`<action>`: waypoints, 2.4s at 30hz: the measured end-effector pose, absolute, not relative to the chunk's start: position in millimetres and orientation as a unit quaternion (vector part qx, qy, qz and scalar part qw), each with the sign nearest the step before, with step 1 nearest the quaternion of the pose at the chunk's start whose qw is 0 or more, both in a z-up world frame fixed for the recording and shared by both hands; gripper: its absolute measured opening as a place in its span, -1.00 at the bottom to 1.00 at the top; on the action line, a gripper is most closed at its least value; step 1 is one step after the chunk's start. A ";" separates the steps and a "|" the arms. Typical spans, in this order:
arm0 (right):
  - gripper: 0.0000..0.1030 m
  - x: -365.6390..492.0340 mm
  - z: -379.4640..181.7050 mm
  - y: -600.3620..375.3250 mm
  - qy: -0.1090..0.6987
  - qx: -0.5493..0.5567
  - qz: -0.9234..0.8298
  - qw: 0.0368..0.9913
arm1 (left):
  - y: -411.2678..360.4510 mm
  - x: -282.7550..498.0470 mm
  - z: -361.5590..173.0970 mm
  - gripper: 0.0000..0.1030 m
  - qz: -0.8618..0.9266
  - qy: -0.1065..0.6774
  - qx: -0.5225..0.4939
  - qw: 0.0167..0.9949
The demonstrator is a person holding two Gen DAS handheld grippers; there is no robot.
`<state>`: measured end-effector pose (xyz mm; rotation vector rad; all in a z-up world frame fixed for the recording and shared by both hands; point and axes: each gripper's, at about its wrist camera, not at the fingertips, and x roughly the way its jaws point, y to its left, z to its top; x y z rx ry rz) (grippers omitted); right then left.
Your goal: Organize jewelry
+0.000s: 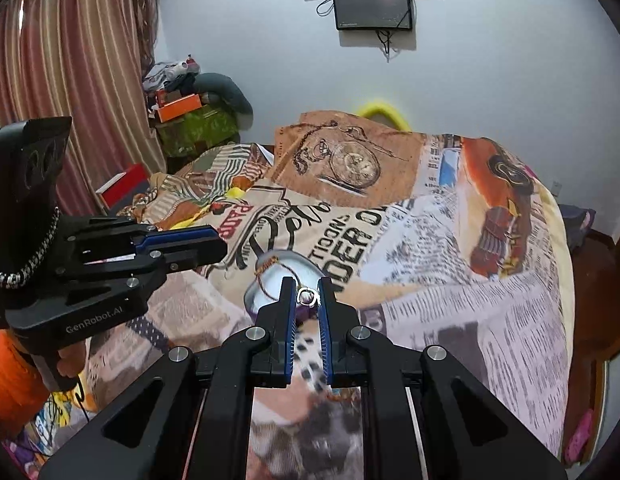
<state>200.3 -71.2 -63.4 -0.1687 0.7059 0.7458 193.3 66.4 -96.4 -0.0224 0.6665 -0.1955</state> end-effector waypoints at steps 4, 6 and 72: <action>-0.81 214.4 -69.7 -57.3 0.348 -0.080 0.359 0.863 | 77.7 207.3 -106.1 -0.83 -0.092 0.336 -0.023 0.937; -0.82 223.5 -74.8 -50.1 0.356 -0.079 0.360 0.859 | 82.8 213.4 -113.1 -0.83 -0.092 0.343 -0.030 0.934; -0.37 225.7 -61.5 -109.2 0.384 -0.104 0.280 0.874 | 37.5 210.1 -123.2 -0.26 -0.102 0.390 -0.016 0.915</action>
